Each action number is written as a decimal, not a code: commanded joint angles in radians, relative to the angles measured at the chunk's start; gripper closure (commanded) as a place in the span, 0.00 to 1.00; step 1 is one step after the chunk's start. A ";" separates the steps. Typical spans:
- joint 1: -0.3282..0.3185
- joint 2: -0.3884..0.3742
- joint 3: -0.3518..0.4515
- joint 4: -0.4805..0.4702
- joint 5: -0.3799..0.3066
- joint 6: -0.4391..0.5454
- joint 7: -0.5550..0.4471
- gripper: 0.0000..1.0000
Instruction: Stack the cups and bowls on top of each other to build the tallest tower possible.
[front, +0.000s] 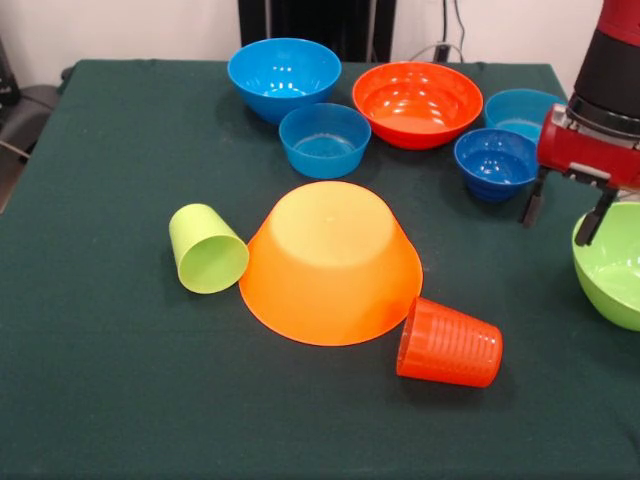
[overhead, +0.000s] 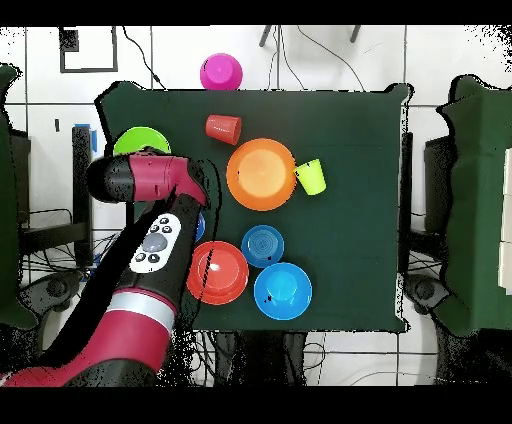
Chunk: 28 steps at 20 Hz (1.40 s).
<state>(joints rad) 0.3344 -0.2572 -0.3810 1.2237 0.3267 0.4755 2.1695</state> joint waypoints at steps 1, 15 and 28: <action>0.001 0.045 0.055 -0.042 0.023 0.089 0.187 0.00; -0.026 0.022 0.169 -0.020 0.055 0.020 0.131 0.00; -0.094 -0.046 0.337 0.067 0.042 -0.099 0.092 0.00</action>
<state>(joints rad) 0.2539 -0.2859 -0.2017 1.2313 0.3645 0.3917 2.1695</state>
